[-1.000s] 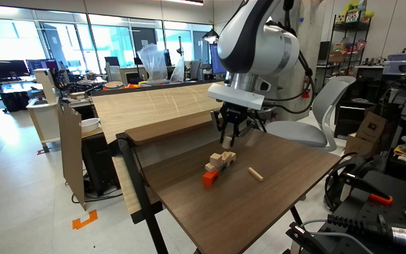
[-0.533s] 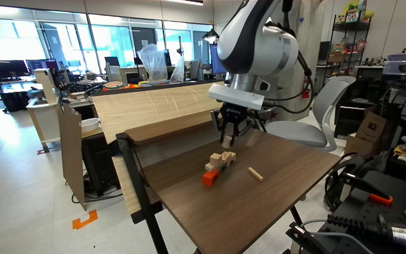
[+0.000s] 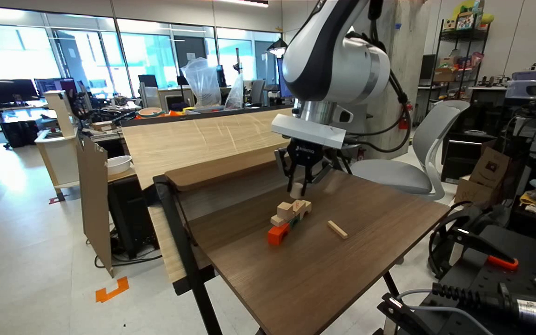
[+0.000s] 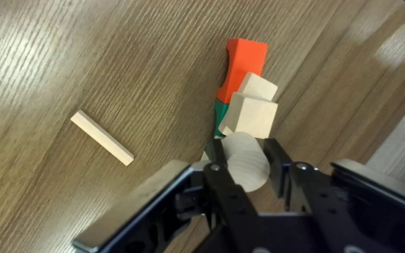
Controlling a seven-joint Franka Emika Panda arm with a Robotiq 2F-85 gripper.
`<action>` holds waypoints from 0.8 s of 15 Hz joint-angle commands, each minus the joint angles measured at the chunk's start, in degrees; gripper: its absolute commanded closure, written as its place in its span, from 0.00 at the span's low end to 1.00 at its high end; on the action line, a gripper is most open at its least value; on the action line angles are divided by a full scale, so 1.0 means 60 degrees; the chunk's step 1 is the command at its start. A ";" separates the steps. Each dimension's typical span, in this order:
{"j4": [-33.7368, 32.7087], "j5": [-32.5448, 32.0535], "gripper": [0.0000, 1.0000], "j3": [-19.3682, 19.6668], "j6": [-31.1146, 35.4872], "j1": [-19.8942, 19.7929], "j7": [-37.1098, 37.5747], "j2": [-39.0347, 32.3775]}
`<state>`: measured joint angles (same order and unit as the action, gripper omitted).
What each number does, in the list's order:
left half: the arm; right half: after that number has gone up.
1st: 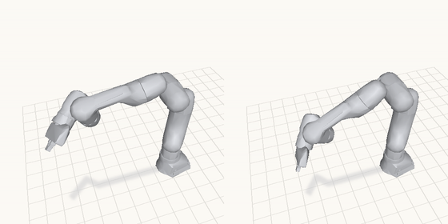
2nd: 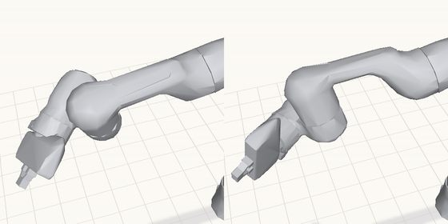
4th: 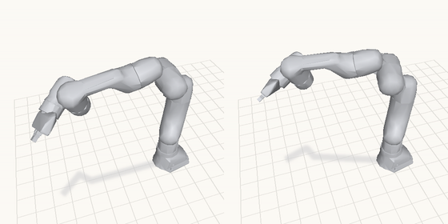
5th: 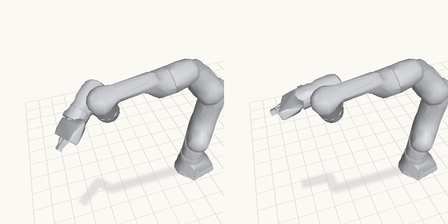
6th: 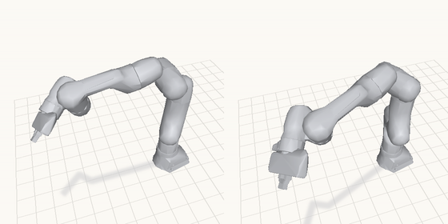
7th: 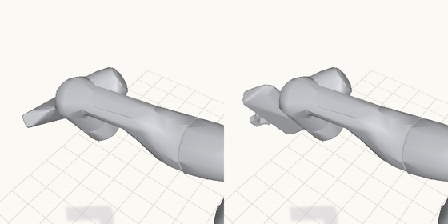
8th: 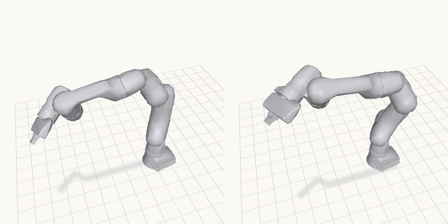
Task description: Put the cylindrical block on top of the stacked blocks
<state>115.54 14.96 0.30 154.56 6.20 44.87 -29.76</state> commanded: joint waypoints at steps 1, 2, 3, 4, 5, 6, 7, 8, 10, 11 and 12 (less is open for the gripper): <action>-0.0302 -0.0057 0.92 0.0096 0.0026 0.0165 -0.0082 -0.0216; -0.0328 -0.0059 0.92 0.0093 0.0029 0.0183 -0.0087 -0.0238; -0.0348 -0.0059 0.92 0.0091 0.0031 0.0199 -0.0088 -0.0257; -0.0362 -0.0059 0.92 0.0088 0.0028 0.0214 -0.0094 -0.0271; -0.0380 -0.0059 0.92 0.0085 0.0027 0.0228 -0.0100 -0.0289; -0.0402 -0.0060 0.92 0.0083 0.0028 0.0244 -0.0106 -0.0309; -0.0424 -0.0062 0.92 0.0081 0.0030 0.0261 -0.0109 -0.0326; -0.0444 -0.0063 0.92 0.0078 0.0031 0.0275 -0.0112 -0.0338; -0.0488 -0.0058 0.92 0.0065 0.0026 0.0299 -0.0127 -0.0366; -0.0507 -0.0063 0.92 0.0064 0.0026 0.0314 -0.0131 -0.0385; -0.0516 -0.0066 0.92 0.0065 0.0021 0.0329 -0.0134 -0.0394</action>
<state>114.28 14.93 0.27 154.56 7.34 44.42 -30.77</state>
